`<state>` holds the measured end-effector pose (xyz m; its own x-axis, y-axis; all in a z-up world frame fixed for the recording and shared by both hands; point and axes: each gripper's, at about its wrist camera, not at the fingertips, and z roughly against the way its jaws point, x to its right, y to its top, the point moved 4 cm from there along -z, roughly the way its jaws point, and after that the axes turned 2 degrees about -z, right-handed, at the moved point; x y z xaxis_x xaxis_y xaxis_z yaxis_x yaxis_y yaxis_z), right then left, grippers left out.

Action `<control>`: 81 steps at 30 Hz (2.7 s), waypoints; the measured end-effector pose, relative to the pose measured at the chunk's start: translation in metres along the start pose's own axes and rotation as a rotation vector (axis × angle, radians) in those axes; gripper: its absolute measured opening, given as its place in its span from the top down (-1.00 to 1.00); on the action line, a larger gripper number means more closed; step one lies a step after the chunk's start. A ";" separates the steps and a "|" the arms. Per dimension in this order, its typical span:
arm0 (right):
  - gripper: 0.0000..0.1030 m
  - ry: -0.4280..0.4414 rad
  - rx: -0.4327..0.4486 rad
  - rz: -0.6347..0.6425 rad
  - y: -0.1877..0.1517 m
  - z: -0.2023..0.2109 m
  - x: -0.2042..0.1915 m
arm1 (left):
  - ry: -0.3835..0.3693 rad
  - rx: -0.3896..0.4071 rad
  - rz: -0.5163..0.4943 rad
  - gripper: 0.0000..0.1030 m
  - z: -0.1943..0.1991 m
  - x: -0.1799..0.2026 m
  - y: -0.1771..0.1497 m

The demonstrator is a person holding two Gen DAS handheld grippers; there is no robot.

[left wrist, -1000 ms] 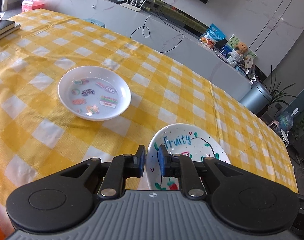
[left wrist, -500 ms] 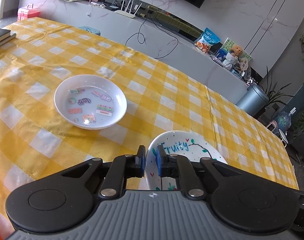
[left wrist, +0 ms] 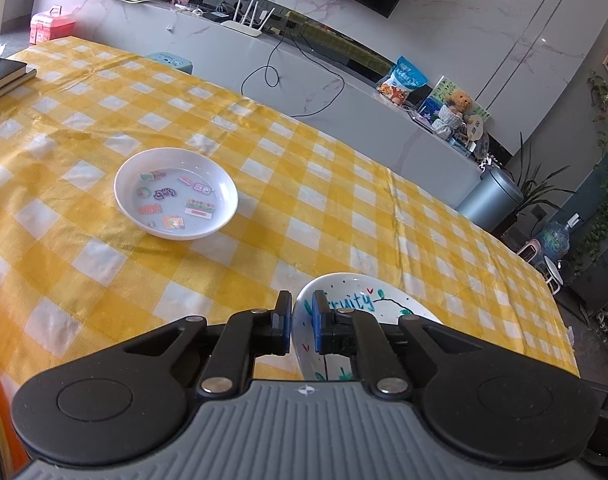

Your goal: Organize plates and bowls

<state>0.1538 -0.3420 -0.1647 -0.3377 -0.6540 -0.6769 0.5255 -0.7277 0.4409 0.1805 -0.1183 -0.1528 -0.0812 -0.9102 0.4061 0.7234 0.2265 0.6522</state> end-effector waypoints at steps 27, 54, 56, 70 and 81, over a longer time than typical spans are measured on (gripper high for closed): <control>0.90 -0.029 -0.022 0.025 -0.068 0.086 0.015 | -0.042 -0.068 -0.054 0.79 0.082 -0.009 -0.058; 0.84 -0.169 0.019 0.292 -0.107 0.088 -0.007 | 0.004 -0.078 -0.122 0.78 0.090 -0.019 -0.083; 0.84 -0.172 0.024 0.302 -0.108 0.088 -0.007 | 0.006 -0.078 -0.122 0.78 0.090 -0.019 -0.083; 0.82 -0.231 0.080 0.447 -0.121 0.086 -0.016 | 0.025 -0.082 -0.159 0.77 0.088 -0.017 -0.087; 0.86 -0.279 0.101 0.536 -0.126 0.081 -0.019 | 0.049 -0.067 -0.237 0.77 0.089 -0.009 -0.089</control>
<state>0.0307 -0.2546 -0.1596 -0.2454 -0.9541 -0.1714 0.6069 -0.2891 0.7403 0.0556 -0.0993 -0.1579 -0.2220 -0.9511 0.2146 0.7320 -0.0172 0.6810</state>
